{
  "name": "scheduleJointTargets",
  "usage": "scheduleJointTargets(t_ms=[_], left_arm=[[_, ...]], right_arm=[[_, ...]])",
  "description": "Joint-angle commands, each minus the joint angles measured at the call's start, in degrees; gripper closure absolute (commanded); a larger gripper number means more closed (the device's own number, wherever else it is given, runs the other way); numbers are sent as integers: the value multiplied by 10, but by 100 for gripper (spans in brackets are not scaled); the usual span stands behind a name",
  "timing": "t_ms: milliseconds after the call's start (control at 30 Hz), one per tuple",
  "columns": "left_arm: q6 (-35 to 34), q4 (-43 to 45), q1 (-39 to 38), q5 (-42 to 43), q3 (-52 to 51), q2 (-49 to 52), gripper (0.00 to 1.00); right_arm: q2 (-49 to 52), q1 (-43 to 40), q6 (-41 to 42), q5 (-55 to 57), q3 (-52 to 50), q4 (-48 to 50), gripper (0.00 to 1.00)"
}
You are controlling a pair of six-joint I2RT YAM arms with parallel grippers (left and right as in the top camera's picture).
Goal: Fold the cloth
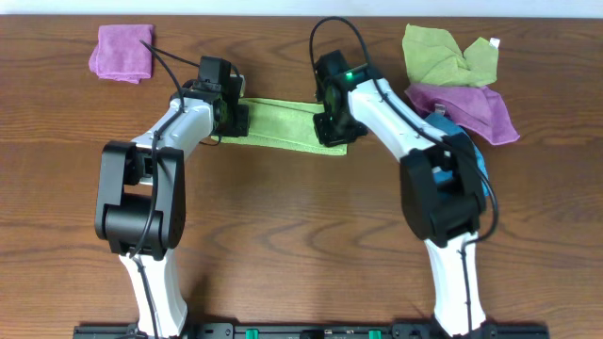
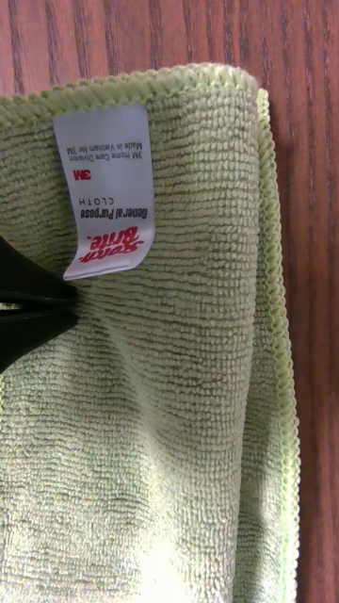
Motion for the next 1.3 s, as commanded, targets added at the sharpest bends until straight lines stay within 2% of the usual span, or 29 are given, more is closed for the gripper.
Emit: scheduleJointTargets(t_ms=[0, 33, 133, 233, 300, 367, 467, 567, 667, 700, 767, 800, 867, 900, 933, 1067, 1267], left_arm=[[-2, -33, 2, -20, -41, 45, 94], [-2, -33, 2, -20, -41, 45, 95], [-2, -30, 2, -20, -41, 45, 94], [-2, -28, 2, -20, -41, 45, 94], [-2, -26, 2, -19, -41, 45, 94], [-2, -24, 2, -20, -41, 45, 94], [-6, -24, 2, -19, -41, 45, 94], [-11, -24, 2, -19, -41, 45, 95], [-17, -24, 2, -17, -41, 45, 94], [-17, -24, 2, -18, -41, 45, 94], [-17, -24, 2, -18, -41, 45, 94], [-17, -24, 2, -17, -41, 45, 94], [-17, -24, 2, -17, -41, 45, 94], [-17, -24, 2, -17, -41, 45, 94], [-17, -25, 2, -17, -41, 45, 94], [-17, -28, 2, -17, -41, 45, 94], [-17, -28, 2, -17, -41, 45, 94]], right_arm=[[-105, -26, -15, 12, 2, -13, 50], [-121, -38, -16, 13, 2, -23, 44], [-155, -99, -47, -44, -7, -53, 45], [-168, -176, -96, -187, -54, -45, 44], [-168, -214, -109, -297, -111, 0, 43], [-168, -227, -104, -398, -188, 86, 39], [-167, -210, -53, -429, -264, 197, 30], [-166, -190, -35, -429, -294, 256, 28], [-164, -181, -35, -429, -295, 257, 33], [-164, -179, -36, -431, -294, 256, 37], [-165, -169, -38, -415, -287, 254, 55], [-165, -162, -38, -390, -285, 254, 70], [-164, -146, -38, -324, -282, 250, 84], [-164, -136, -38, -281, -282, 247, 80], [-164, -129, -38, -250, -282, 242, 70], [-158, -118, -33, -202, -282, 238, 55], [-135, -129, -3, -233, -282, 304, 53]])
